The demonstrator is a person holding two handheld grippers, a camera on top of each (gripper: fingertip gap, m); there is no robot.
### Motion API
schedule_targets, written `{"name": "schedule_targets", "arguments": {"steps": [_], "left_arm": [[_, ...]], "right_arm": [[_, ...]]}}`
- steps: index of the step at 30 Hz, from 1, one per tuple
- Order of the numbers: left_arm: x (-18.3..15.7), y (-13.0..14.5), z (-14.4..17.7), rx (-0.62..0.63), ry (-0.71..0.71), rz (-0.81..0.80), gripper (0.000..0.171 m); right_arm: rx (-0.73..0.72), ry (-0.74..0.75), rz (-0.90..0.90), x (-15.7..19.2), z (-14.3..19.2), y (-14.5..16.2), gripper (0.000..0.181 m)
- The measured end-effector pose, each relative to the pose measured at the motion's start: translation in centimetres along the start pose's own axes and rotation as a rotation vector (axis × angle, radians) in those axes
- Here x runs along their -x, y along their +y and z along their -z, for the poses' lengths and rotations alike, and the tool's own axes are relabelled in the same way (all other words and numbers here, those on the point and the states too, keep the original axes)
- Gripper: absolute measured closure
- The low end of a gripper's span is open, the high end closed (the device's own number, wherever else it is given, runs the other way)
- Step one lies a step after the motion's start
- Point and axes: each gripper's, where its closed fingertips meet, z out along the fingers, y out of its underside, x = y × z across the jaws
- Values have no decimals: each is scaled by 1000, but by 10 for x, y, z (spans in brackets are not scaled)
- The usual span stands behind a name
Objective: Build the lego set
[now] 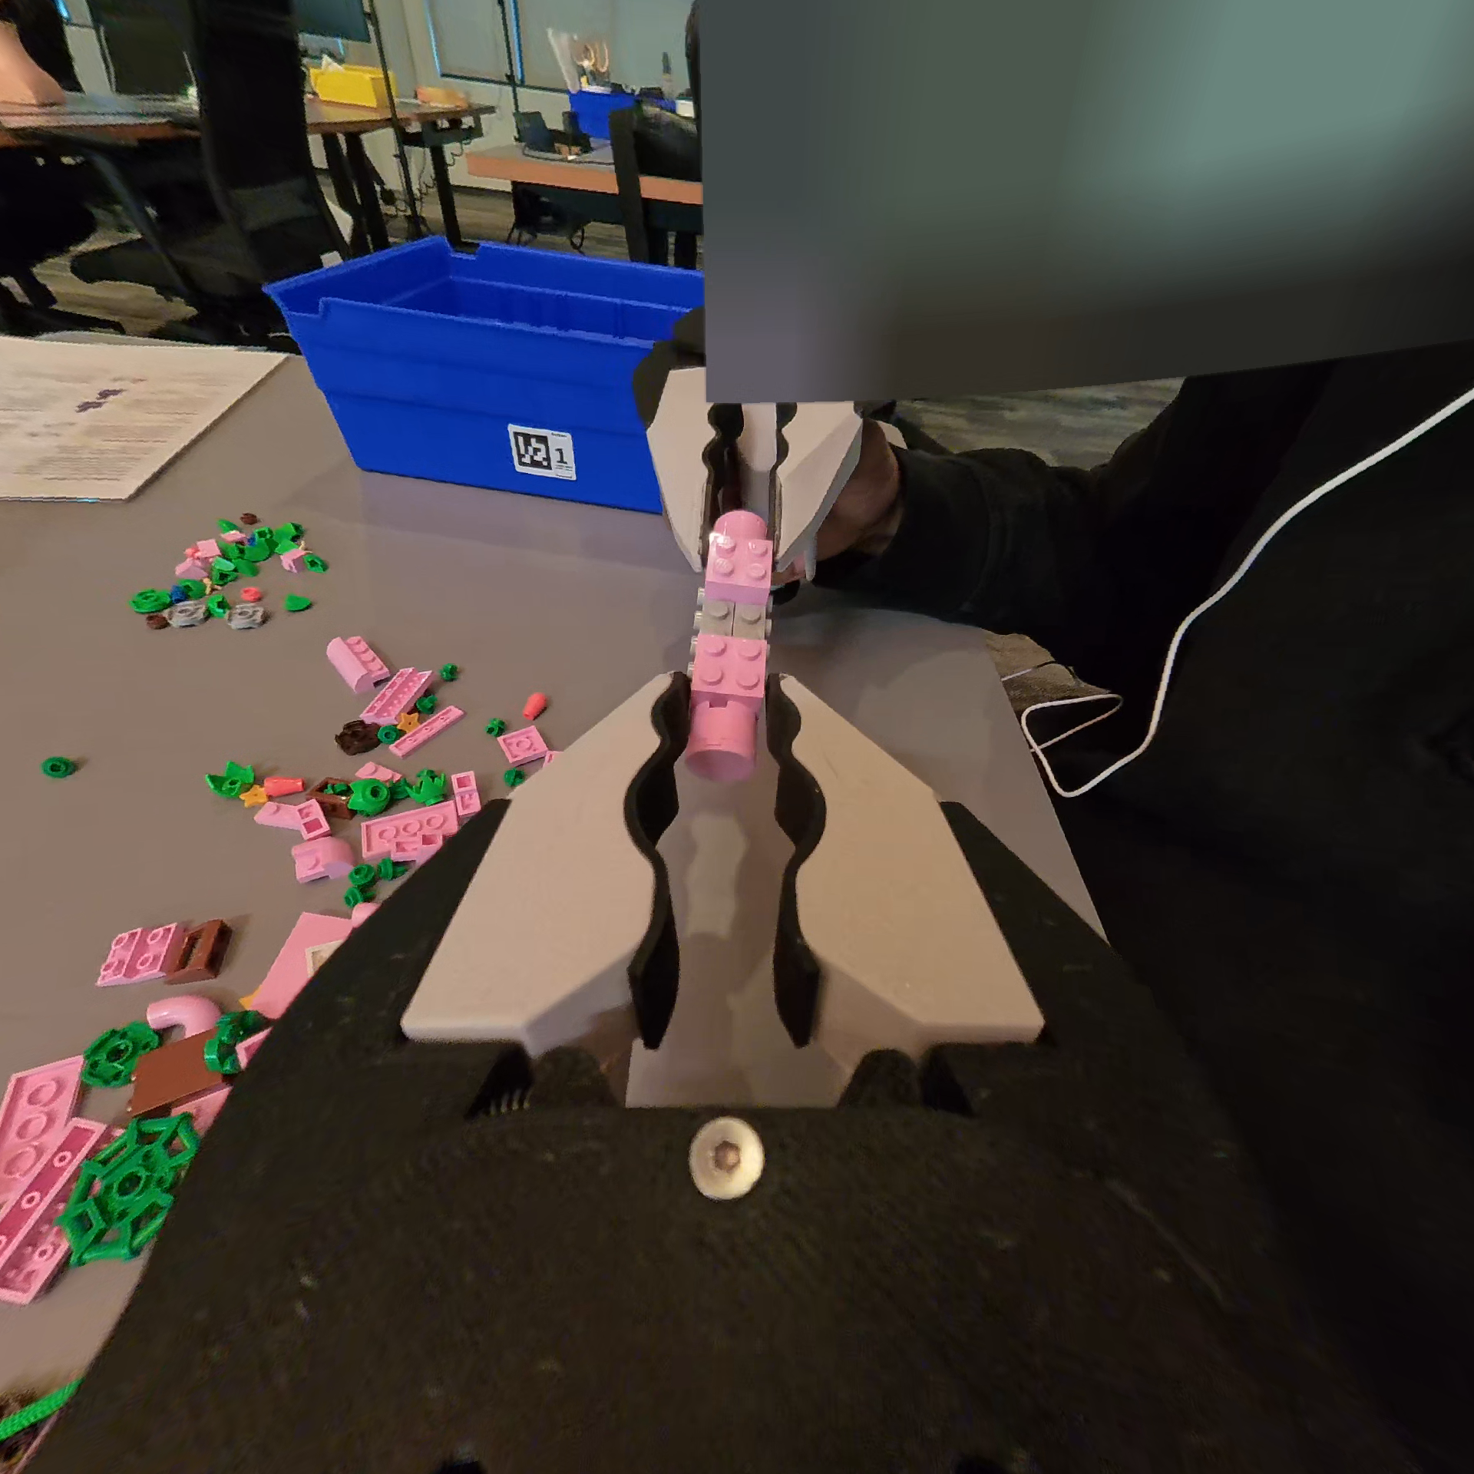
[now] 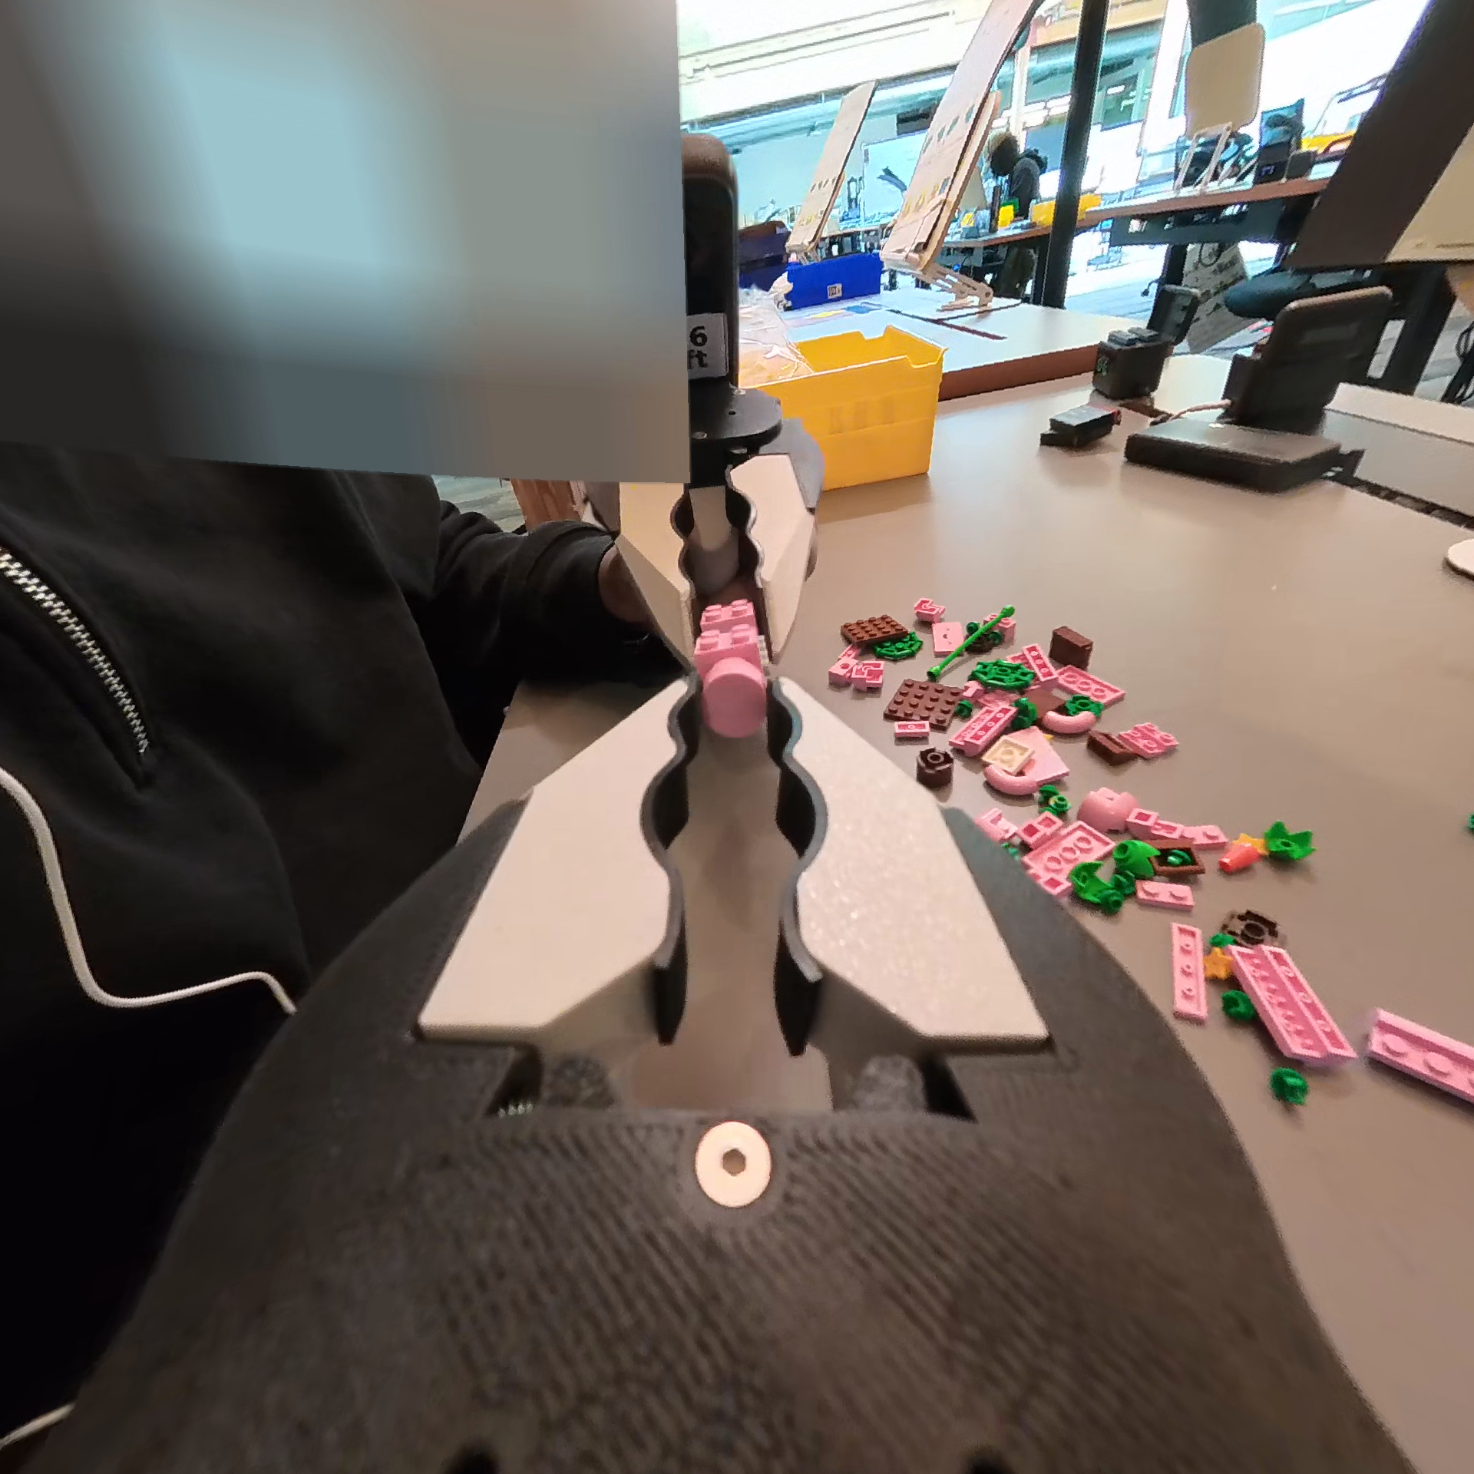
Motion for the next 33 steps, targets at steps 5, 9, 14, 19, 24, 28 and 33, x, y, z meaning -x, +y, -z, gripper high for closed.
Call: {"name": "schedule_targets", "arguments": {"steps": [5,9,14,19,24,28,33], "left_arm": [[-6,2,-4,11,30,-2,155],[-12,2,-6,4,76,16,154],[-9,1,-7,-13,69,41,144],[-5,4,-6,-10,81,88,144],[-5,16,-13,48,93,130,137],[-5,22,-18,73,83,135,153],[-7,15,-14,35,99,133,159]], "right_arm": [[21,-62,2,10,-6,5,136],[51,-49,25,10,-8,9,157],[26,-24,43,7,-3,4,164],[15,-16,14,3,0,2,167],[-29,-11,-44,-2,3,-4,166],[-67,-48,-183,-7,5,-6,167],[-84,-55,-171,-5,5,-9,167]]}}
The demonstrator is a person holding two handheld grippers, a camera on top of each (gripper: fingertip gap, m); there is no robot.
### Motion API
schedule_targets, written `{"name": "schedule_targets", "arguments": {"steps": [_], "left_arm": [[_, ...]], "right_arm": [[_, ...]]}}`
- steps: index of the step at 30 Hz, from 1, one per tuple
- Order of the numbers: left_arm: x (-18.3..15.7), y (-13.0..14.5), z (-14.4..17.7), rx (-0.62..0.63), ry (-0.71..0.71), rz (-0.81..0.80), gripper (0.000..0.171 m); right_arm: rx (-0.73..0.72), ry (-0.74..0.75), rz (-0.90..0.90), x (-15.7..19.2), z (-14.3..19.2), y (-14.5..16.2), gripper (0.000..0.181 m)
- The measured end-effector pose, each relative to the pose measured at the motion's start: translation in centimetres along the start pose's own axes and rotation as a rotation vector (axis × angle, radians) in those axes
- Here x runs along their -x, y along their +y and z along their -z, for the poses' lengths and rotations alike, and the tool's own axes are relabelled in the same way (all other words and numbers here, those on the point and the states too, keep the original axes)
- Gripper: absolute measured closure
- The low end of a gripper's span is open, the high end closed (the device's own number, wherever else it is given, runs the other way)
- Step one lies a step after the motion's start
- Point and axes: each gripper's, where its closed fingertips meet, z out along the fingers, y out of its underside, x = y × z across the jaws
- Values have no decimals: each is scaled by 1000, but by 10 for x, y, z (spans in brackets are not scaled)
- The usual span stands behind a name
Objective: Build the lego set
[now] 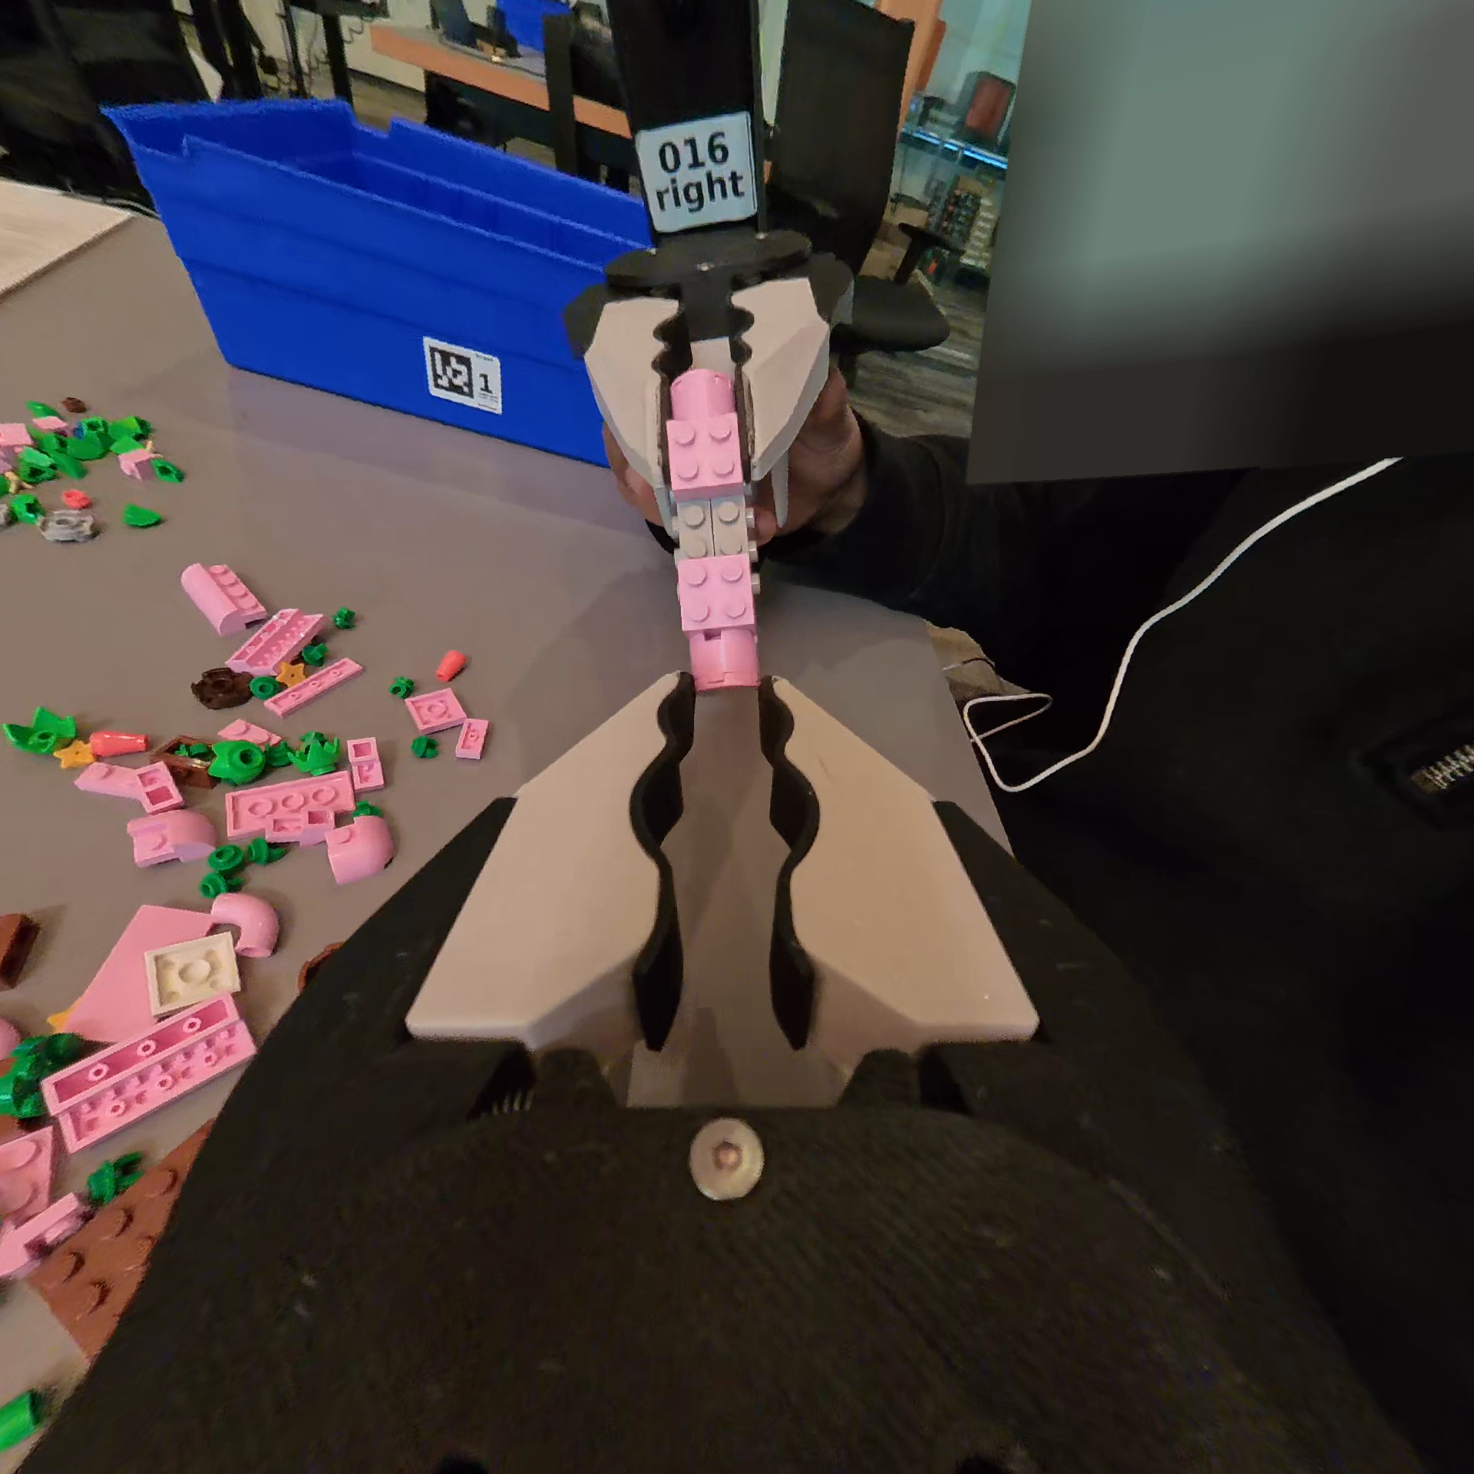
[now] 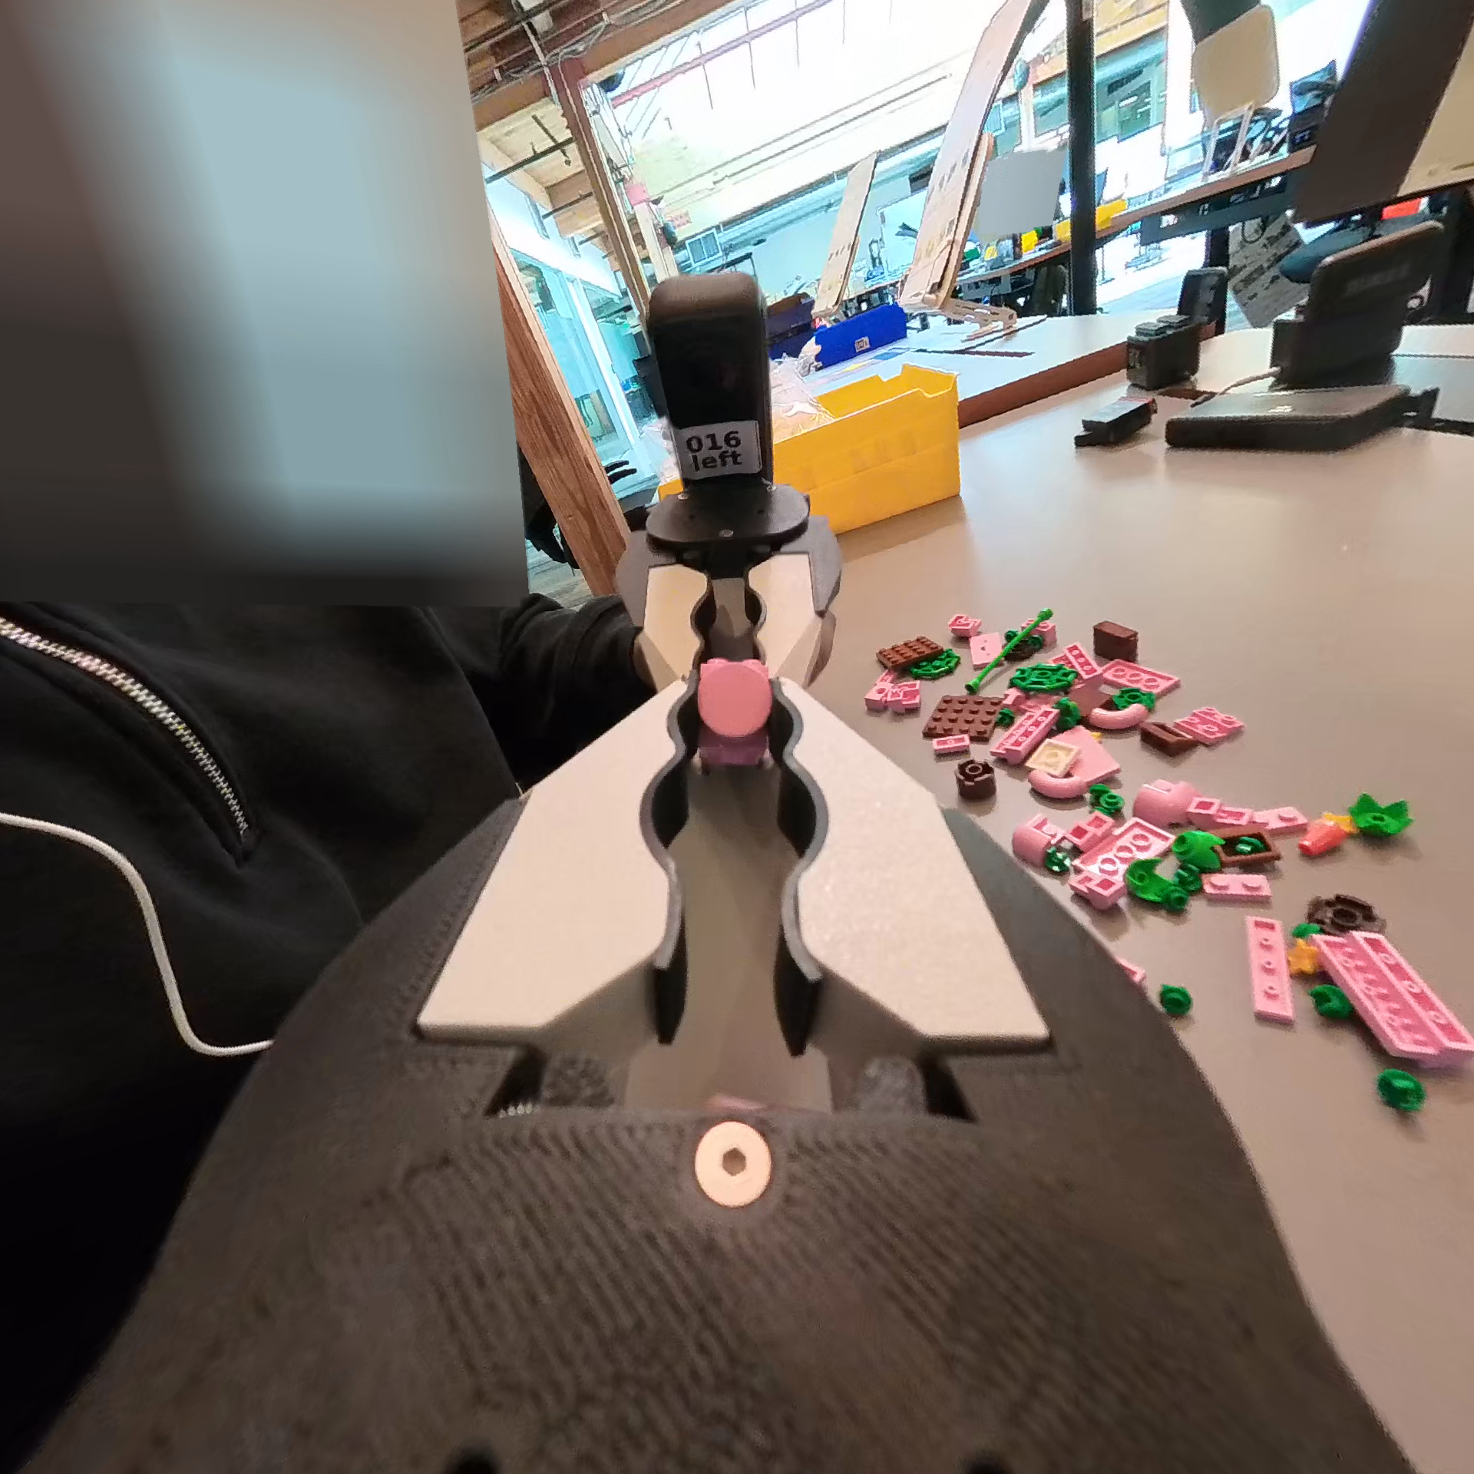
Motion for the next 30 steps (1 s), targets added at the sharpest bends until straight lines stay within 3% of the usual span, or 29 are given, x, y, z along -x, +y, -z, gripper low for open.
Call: {"name": "schedule_targets", "arguments": {"steps": [7,12,18,21,23,27,30], "left_arm": [[3,-8,7,12,-121,-160,159],[-4,-7,3,25,-104,-184,159],[-8,-8,3,13,-85,-175,159],[-8,-7,1,22,-80,-166,159],[-9,-5,0,28,-65,-146,159],[-10,-8,1,0,-37,-110,159],[-9,-12,3,-28,-77,-184,153]], "right_arm": [[43,-47,-65,3,-7,11,148],[117,-34,6,6,-12,23,164],[122,-36,66,10,-13,23,165],[160,-45,94,13,-17,30,154],[209,-3,151,10,-19,37,165],[199,5,161,10,-20,34,165],[216,4,145,10,-20,37,166]]}}
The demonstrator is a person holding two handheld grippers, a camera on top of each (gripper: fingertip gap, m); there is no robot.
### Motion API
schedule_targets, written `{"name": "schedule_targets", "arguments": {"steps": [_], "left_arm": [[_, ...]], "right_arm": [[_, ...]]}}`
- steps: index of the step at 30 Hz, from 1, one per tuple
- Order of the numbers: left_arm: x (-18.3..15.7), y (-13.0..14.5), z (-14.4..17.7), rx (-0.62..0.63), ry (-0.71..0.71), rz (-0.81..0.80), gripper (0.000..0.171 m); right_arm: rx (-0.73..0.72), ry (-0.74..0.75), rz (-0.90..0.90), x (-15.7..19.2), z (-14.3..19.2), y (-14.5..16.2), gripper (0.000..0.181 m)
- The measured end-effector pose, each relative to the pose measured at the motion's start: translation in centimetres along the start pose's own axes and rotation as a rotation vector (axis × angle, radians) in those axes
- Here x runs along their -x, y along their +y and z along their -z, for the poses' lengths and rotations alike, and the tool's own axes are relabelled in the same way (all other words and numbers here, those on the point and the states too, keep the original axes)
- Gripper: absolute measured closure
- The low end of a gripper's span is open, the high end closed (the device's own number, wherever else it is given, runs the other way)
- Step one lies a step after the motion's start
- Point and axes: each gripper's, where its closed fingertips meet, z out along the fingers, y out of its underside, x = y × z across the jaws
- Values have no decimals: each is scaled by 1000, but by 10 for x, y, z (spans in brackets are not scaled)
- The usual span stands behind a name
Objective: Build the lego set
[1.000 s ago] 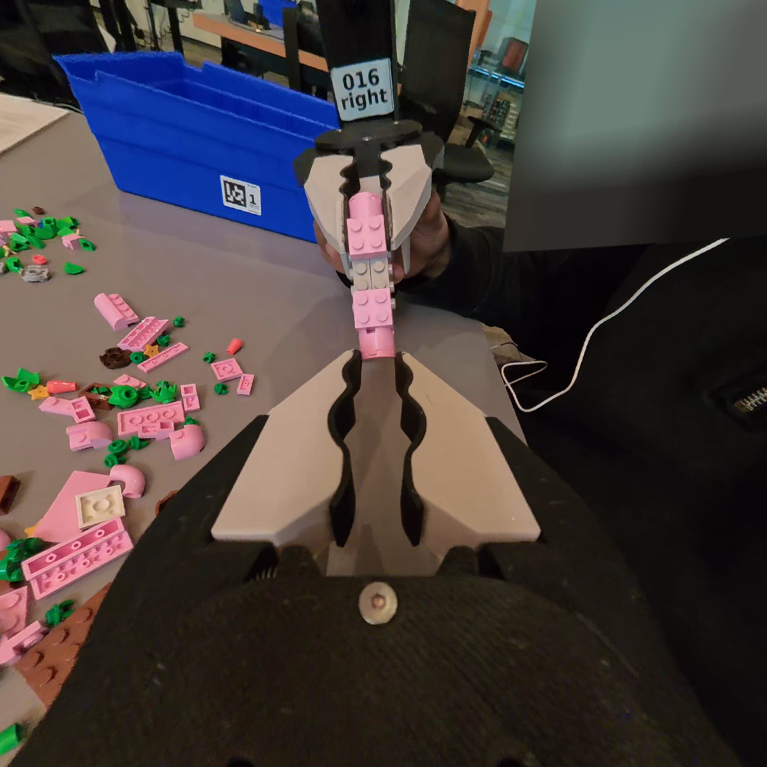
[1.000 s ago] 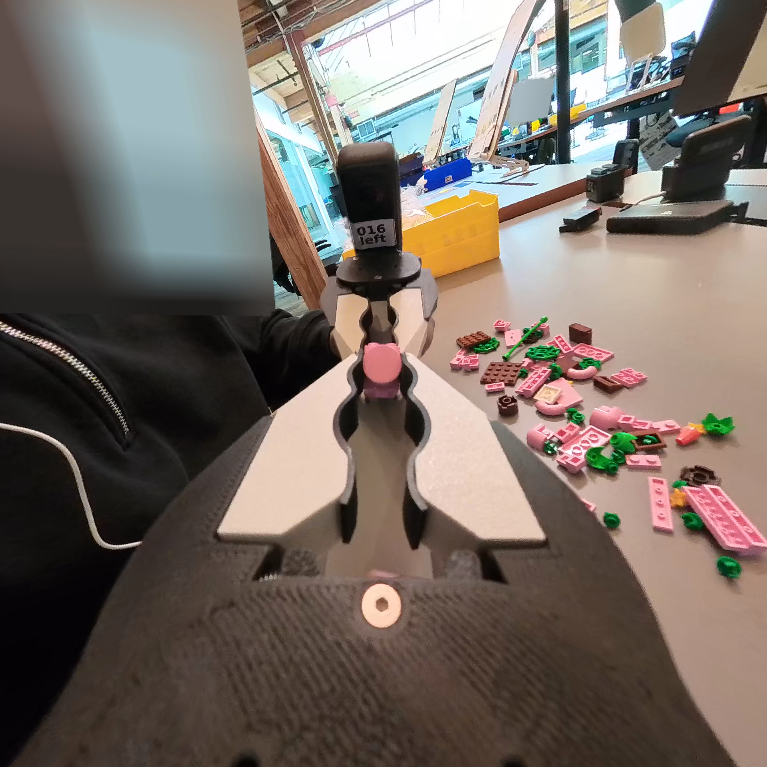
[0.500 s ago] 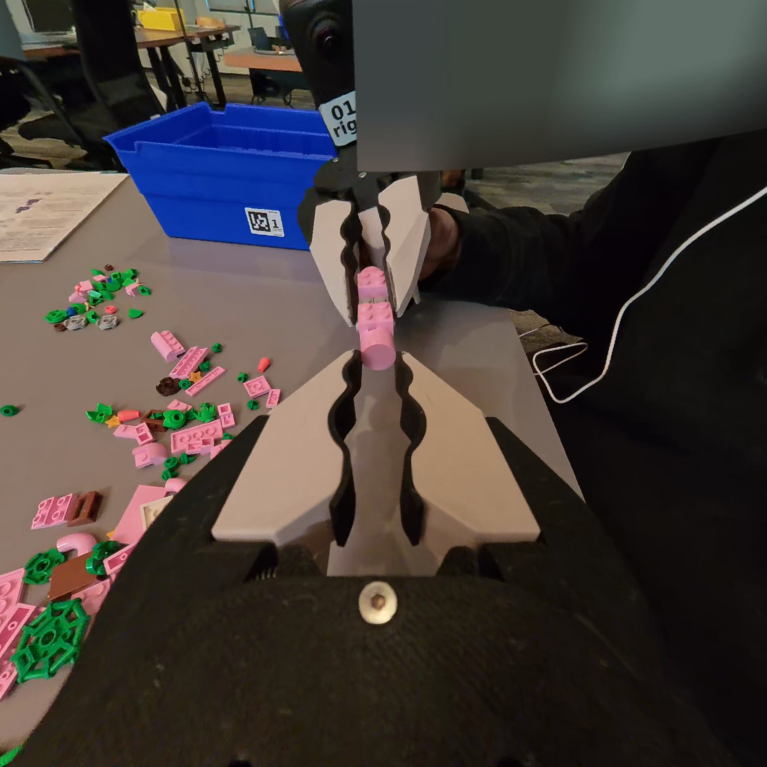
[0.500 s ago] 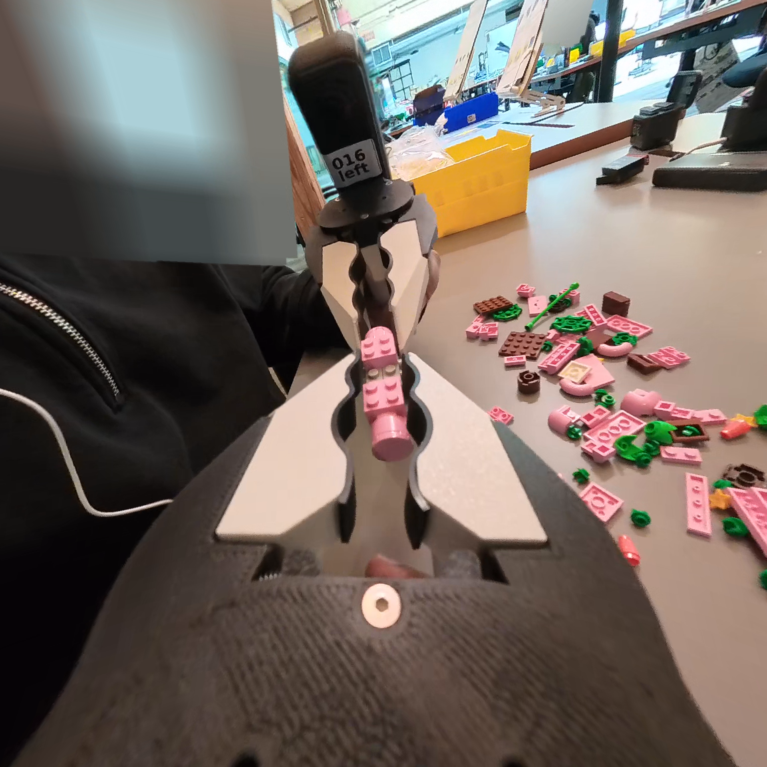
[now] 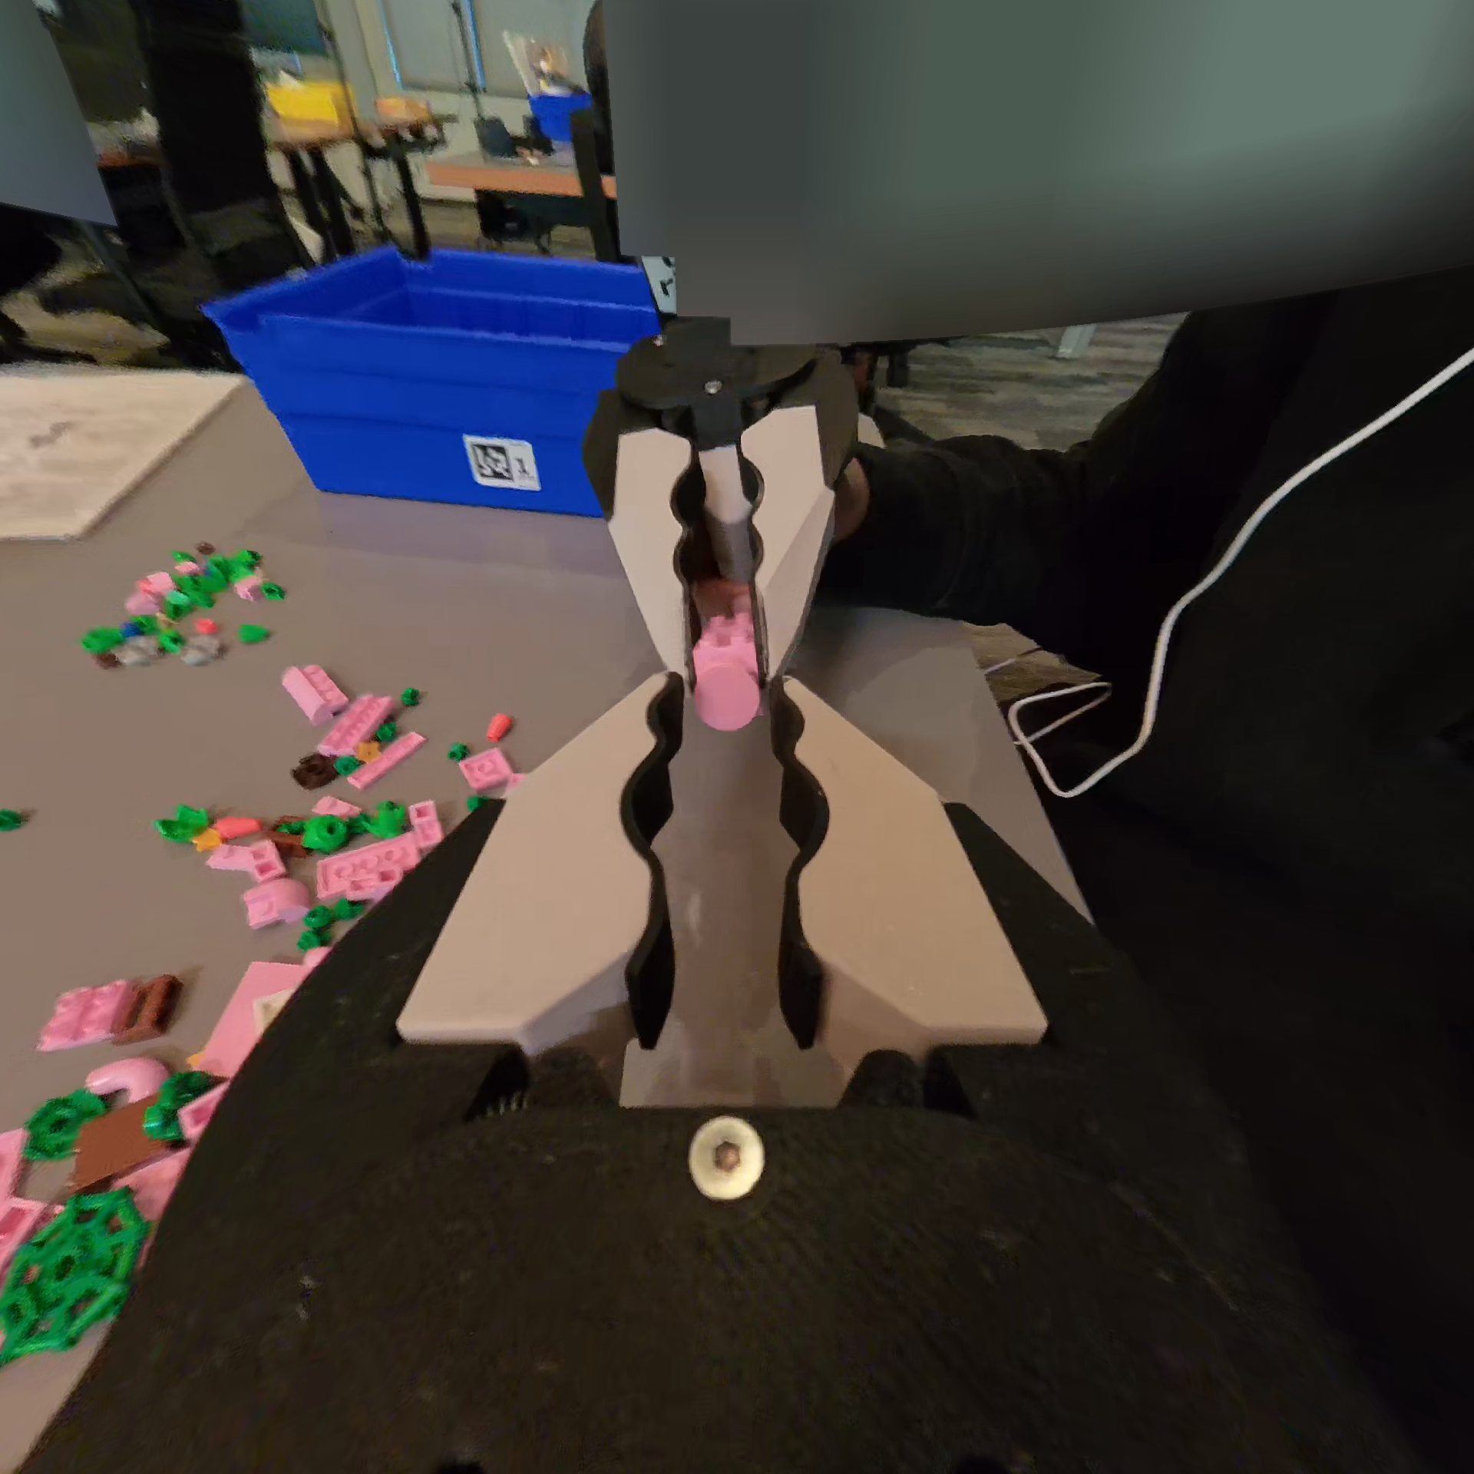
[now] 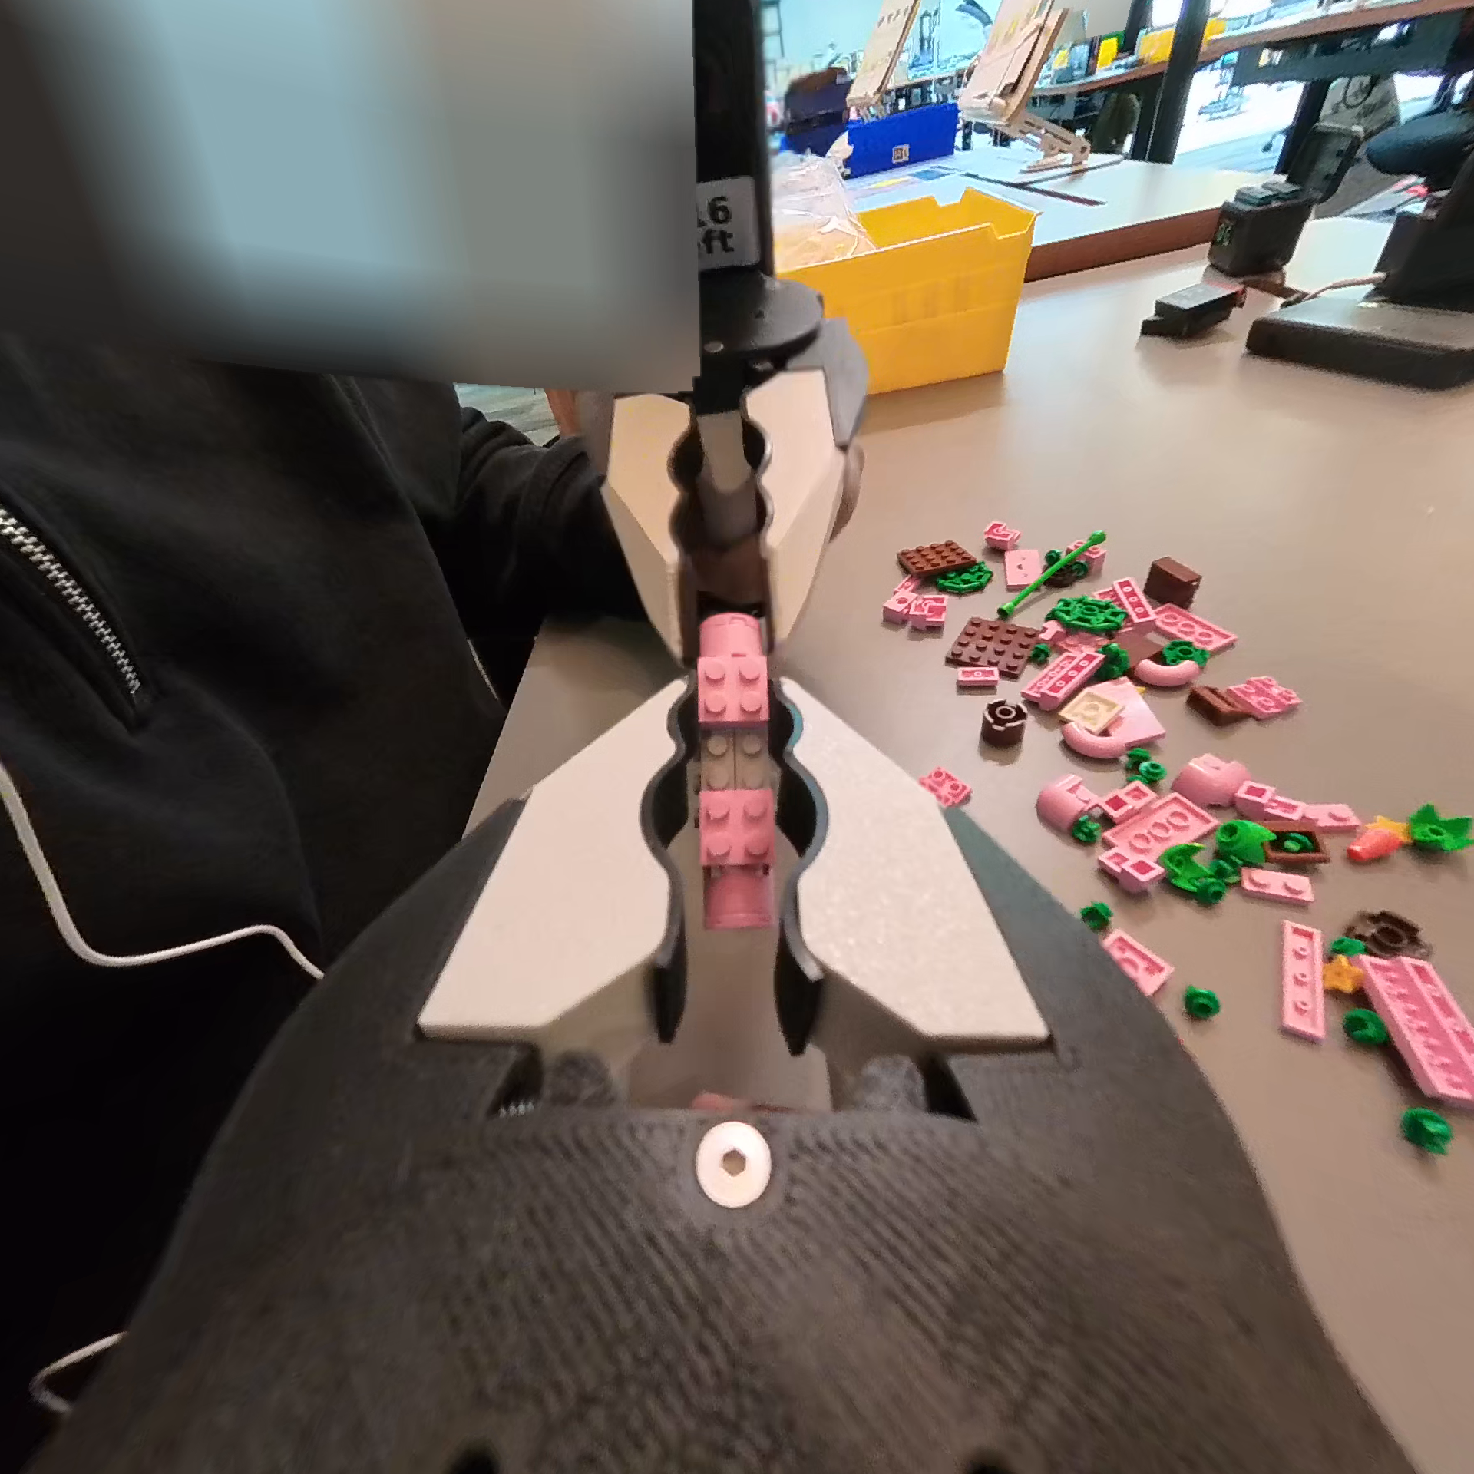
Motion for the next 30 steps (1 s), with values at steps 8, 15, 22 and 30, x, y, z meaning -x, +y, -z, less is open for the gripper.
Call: {"name": "schedule_targets", "arguments": {"steps": [8,15,22,30], "left_arm": [[1,10,-4,78,-35,-59,158],[-6,14,-4,99,12,-88,159],[0,18,-4,113,36,80,159],[3,22,-6,105,59,147,158]], "right_arm": [[40,5,-14,-2,-1,7,166],[42,-72,-94,6,0,8,166],[64,12,3,0,-1,9,166],[90,82,94,-5,0,11,167]]}}
